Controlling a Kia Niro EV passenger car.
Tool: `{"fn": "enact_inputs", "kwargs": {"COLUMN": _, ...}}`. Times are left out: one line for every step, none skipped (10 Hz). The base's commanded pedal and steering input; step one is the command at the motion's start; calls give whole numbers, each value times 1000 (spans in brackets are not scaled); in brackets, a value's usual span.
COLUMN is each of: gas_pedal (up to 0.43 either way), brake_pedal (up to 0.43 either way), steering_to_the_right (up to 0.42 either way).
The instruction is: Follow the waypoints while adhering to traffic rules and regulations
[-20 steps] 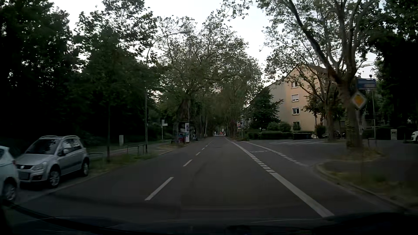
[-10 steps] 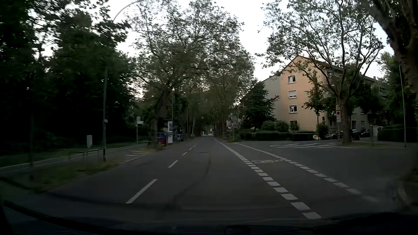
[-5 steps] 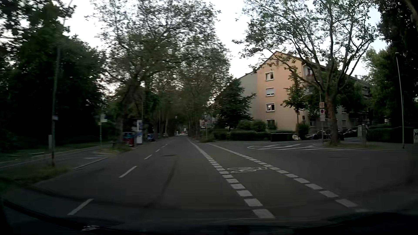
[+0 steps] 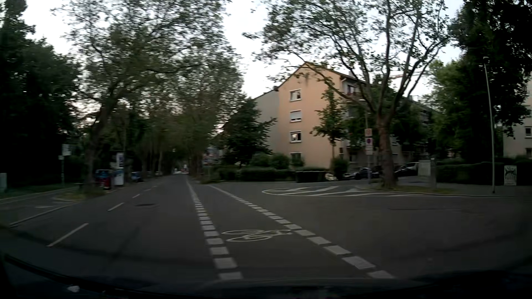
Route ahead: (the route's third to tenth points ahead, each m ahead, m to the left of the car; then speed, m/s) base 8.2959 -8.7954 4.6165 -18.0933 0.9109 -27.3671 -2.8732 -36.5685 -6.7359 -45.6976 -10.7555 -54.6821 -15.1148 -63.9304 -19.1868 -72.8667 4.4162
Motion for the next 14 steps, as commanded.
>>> {"fn": "enact_inputs", "kwargs": {"gas_pedal": 0, "brake_pedal": 165, "steering_to_the_right": 409}}
{"fn": "enact_inputs", "kwargs": {"gas_pedal": 0, "brake_pedal": 159, "steering_to_the_right": 434}}
{"fn": "enact_inputs", "kwargs": {"gas_pedal": 0, "brake_pedal": 146, "steering_to_the_right": 451}}
{"fn": "enact_inputs", "kwargs": {"gas_pedal": 0, "brake_pedal": 134, "steering_to_the_right": 462}}
{"fn": "enact_inputs", "kwargs": {"gas_pedal": 0, "brake_pedal": 116, "steering_to_the_right": 477}}
{"fn": "enact_inputs", "kwargs": {"gas_pedal": 0, "brake_pedal": 98, "steering_to_the_right": 503}}
{"fn": "enact_inputs", "kwargs": {"gas_pedal": 0, "brake_pedal": 85, "steering_to_the_right": 529}}
{"fn": "enact_inputs", "kwargs": {"gas_pedal": 0, "brake_pedal": 79, "steering_to_the_right": 563}}
{"fn": "enact_inputs", "kwargs": {"gas_pedal": 0, "brake_pedal": 73, "steering_to_the_right": 583}}
{"fn": "enact_inputs", "kwargs": {"gas_pedal": 0, "brake_pedal": 61, "steering_to_the_right": 591}}
{"fn": "enact_inputs", "kwargs": {"gas_pedal": 0, "brake_pedal": 55, "steering_to_the_right": 594}}
{"fn": "enact_inputs", "kwargs": {"gas_pedal": 0, "brake_pedal": 55, "steering_to_the_right": 594}}
{"fn": "enact_inputs", "kwargs": {"gas_pedal": 0, "brake_pedal": 55, "steering_to_the_right": 594}}
{"fn": "enact_inputs", "kwargs": {"gas_pedal": 0, "brake_pedal": 55, "steering_to_the_right": 593}}
